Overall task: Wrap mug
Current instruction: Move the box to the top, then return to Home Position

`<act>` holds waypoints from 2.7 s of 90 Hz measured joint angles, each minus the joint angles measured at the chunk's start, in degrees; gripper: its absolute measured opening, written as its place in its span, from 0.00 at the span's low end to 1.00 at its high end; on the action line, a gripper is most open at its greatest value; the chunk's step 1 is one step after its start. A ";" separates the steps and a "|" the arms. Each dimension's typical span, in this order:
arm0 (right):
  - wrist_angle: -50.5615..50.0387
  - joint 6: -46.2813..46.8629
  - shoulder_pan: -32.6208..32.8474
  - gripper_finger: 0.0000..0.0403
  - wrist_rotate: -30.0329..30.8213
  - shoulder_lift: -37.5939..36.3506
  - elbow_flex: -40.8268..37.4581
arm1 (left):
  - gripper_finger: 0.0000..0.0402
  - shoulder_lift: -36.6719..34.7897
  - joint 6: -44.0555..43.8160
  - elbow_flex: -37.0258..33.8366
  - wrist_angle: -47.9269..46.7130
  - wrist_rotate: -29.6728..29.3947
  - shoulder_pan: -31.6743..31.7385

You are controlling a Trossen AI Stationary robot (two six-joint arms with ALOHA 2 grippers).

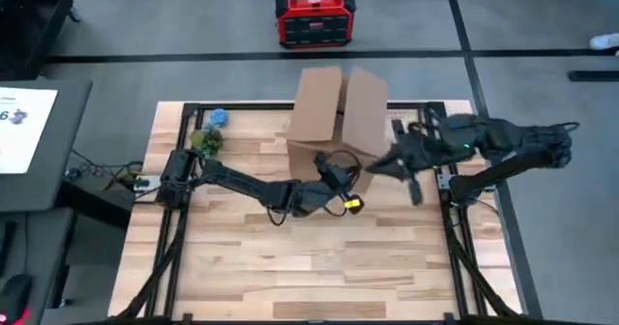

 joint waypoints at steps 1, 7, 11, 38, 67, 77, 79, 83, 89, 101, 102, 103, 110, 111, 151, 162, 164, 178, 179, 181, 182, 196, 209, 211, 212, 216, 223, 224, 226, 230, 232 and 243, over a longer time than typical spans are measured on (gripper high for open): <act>-0.72 0.51 0.88 0.00 0.00 -0.05 -0.01 | 0.00 -0.06 0.01 0.00 -0.06 0.48 -0.04; -5.37 3.25 6.24 0.00 0.59 -0.29 -0.04 | 0.00 -1.00 0.46 -0.07 -1.74 2.42 -1.47; -8.49 4.99 10.24 0.00 2.13 -0.29 -0.36 | 0.00 -2.14 0.76 -0.07 -2.79 3.93 -3.30; -10.81 21.31 35.80 0.00 22.51 -3.75 -12.52 | 0.00 -18.95 -1.38 -0.02 -28.59 7.97 -18.73; -20.35 49.80 48.01 0.00 53.55 -18.67 -31.28 | 0.00 -44.67 -14.40 -15.47 -41.69 0.71 -26.87; -21.35 56.74 46.24 0.00 53.81 -25.73 -38.71 | 0.00 -53.05 -20.22 -27.09 -38.81 0.44 -26.61; -20.91 57.25 45.85 0.00 53.77 -27.18 -40.08 | 0.00 -54.44 -21.27 -29.47 -37.89 0.41 -26.37; -19.36 57.63 44.97 0.00 53.76 -30.13 -42.71 | 0.00 -57.00 -22.82 -34.23 -35.03 0.35 -25.71; -16.81 56.64 43.72 0.00 53.75 -34.60 -46.26 | 0.00 -60.41 -23.38 -40.69 -29.63 0.45 -24.53; -10.55 50.83 40.96 0.00 53.74 -43.06 -51.90 | 0.00 -67.43 -23.32 -52.05 -19.53 3.66 -20.77; -10.14 50.28 40.69 0.00 53.72 -43.69 -52.27 | 0.00 -68.03 -23.33 -52.95 -18.89 4.03 -20.31; -9.69 49.66 40.43 0.00 53.74 -44.39 -52.62 | 0.00 -68.65 -23.34 -53.87 -18.29 4.35 -19.84; -6.81 44.88 38.74 0.00 53.83 -49.26 -54.89 | 0.00 -73.23 -22.88 -59.29 -14.66 7.13 -16.36; -6.52 44.17 38.52 0.00 53.83 -49.92 -55.17 | 0.00 -73.96 -22.82 -60.02 -14.31 7.49 -15.89; 12.54 18.59 31.15 0.00 53.48 -61.54 -65.51 | 0.00 -106.57 -15.38 -73.72 -22.51 14.76 -8.44; 14.09 18.41 29.23 0.00 51.61 -61.54 -68.47 | 0.00 -115.52 -15.35 -73.78 -33.37 14.77 -8.44; 14.14 18.41 28.77 0.00 51.60 -61.57 -69.08 | 0.00 -115.51 -15.30 -73.61 -34.37 14.37 -8.44; 17.34 18.40 24.87 0.00 50.70 -61.51 -72.95 | 0.00 -114.67 -13.98 -72.63 -41.12 14.01 -8.38; 17.36 18.40 24.57 0.00 50.80 -61.56 -73.27 | 0.00 -114.77 -13.86 -72.64 -41.41 13.96 -8.36; 17.48 18.39 23.89 0.00 50.74 -61.56 -73.89 | 0.00 -115.13 -13.60 -72.71 -41.99 13.88 -8.35; 17.84 18.35 23.60 0.00 50.58 -61.56 -74.06 | 0.00 -115.31 -13.46 -72.78 -42.23 13.85 -8.35; 21.01 14.84 19.83 0.00 46.11 -61.15 -74.46 | 0.00 -115.23 -9.52 -72.89 -42.35 13.12 -8.33; 20.03 13.88 17.14 0.00 46.19 -61.38 -74.41 | 0.00 -115.25 -8.93 -72.89 -41.56 10.90 -8.31; 19.56 13.88 16.76 0.00 46.27 -61.38 -74.36 | 0.00 -115.23 -9.65 -72.89 -41.68 10.83 -8.31; 19.37 13.87 16.57 0.00 46.27 -61.38 -74.33 | 0.00 -115.23 -10.00 -72.89 -41.78 10.78 -8.31; 19.09 13.88 15.95 0.00 46.27 -61.38 -74.29 | 0.00 -115.23 -11.23 -72.89 -42.31 10.66 -8.31; 19.01 13.88 15.30 0.00 46.23 -61.38 -74.29 | 0.00 -115.23 -12.28 -72.89 -43.39 10.53 -8.31; 19.01 13.88 15.25 0.00 46.25 -61.38 -74.29 | 0.00 -115.23 -12.22 -72.89 -43.62 10.50 -8.31; 19.01 13.88 15.10 0.00 46.23 -61.38 -74.29 | 0.00 -115.23 -12.09 -72.89 -44.12 10.46 -8.31; 19.03 13.88 15.00 0.00 46.23 -61.38 -74.29 | 0.00 -115.23 -11.85 -72.89 -45.07 10.34 -8.31; 19.03 13.88 15.00 0.00 46.23 -61.38 -74.29 | 0.00 -115.23 -11.83 -72.89 -45.62 10.35 -8.31; 19.03 14.32 15.03 0.00 46.21 -61.38 -74.29 | 0.00 -115.23 -15.70 -73.64 -46.65 10.46 -8.31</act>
